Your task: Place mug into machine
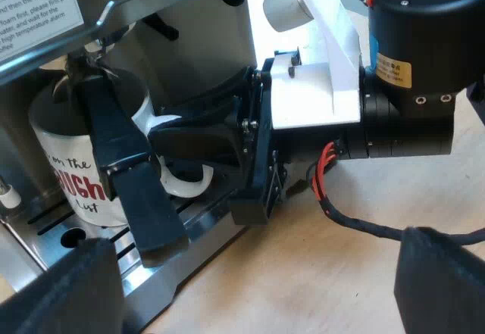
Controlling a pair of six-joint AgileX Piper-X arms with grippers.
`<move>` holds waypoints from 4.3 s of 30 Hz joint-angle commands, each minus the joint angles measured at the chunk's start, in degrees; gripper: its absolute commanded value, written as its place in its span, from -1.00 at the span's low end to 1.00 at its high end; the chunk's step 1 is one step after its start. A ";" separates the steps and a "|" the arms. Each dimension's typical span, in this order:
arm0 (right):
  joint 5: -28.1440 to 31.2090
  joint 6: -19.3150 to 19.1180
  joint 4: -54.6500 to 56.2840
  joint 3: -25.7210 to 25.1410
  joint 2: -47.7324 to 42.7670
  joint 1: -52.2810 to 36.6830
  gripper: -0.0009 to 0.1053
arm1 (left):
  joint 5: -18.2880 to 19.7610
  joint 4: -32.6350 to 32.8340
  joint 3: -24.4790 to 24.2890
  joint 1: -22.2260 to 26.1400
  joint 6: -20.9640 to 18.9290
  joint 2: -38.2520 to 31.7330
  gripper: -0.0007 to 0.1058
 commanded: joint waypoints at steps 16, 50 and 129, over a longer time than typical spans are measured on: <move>0.39 -0.88 -1.64 -0.64 -0.22 0.02 -0.70 | -0.68 -1.08 -0.51 -0.35 -0.11 -0.24 0.51; 4.37 1.65 -0.02 10.32 -13.70 2.69 -0.20 | -0.68 -1.08 -0.51 -0.35 -0.11 -0.24 0.51; 7.26 -6.07 23.68 -5.56 -24.01 9.15 -0.98 | 2.37 -3.26 -6.51 -0.35 -0.63 -0.24 0.51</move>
